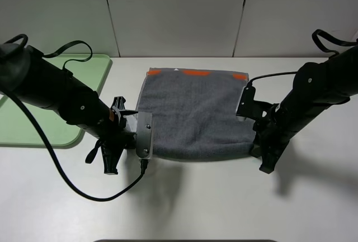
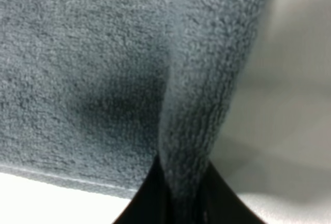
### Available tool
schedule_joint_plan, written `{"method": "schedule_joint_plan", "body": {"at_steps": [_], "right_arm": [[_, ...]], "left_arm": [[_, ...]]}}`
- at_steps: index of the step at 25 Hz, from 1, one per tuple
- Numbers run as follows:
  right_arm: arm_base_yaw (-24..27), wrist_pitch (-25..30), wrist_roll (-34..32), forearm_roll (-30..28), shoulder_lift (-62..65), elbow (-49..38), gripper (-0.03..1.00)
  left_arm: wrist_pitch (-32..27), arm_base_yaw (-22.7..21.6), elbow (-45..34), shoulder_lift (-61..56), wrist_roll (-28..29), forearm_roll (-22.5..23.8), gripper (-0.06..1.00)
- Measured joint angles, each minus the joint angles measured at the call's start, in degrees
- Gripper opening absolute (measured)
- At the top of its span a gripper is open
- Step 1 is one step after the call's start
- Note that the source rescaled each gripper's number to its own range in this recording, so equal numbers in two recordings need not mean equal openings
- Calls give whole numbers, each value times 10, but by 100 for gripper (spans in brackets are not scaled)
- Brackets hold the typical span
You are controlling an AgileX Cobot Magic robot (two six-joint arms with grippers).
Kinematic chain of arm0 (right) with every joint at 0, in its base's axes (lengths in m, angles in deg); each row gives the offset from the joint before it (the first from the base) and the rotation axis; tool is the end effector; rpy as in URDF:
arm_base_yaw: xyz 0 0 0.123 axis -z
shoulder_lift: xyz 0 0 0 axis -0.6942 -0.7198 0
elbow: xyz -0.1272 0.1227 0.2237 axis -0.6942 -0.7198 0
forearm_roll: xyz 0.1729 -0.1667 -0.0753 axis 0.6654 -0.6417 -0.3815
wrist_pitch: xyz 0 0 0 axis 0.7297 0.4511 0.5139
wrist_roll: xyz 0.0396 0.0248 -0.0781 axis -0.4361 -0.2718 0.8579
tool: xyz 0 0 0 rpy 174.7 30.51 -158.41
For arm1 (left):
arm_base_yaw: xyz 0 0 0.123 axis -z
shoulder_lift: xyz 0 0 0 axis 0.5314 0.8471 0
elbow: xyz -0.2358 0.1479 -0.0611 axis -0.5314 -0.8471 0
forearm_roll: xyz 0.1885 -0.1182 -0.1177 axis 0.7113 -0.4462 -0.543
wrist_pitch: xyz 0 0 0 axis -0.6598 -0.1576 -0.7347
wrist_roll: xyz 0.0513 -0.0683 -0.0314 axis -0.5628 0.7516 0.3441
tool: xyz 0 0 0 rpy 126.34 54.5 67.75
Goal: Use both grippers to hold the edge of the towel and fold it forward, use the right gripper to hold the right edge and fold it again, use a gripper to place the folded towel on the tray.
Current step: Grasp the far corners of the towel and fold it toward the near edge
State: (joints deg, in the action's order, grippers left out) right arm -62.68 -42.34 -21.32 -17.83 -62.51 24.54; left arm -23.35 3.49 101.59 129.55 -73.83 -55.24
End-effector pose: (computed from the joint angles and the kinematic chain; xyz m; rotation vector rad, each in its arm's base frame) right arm 0.2565 0.0966 0.0865 -1.5762 2.5111 0.0918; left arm 0.2560 -0.1831 0.0882 1.9322 1.8147 0.1326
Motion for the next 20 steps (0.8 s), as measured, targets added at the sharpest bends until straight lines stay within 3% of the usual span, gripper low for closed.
{"method": "schedule_joint_plan", "body": {"at_steps": [11, 20], "right_arm": [[0, 51, 0, -5, 21, -5, 0], [0, 89, -24, -11, 90, -11, 0]], "left_arm": [[-4, 0, -1, -3, 0, 0, 0], [-56, 0, -4, -48, -2, 0, 0]]}}
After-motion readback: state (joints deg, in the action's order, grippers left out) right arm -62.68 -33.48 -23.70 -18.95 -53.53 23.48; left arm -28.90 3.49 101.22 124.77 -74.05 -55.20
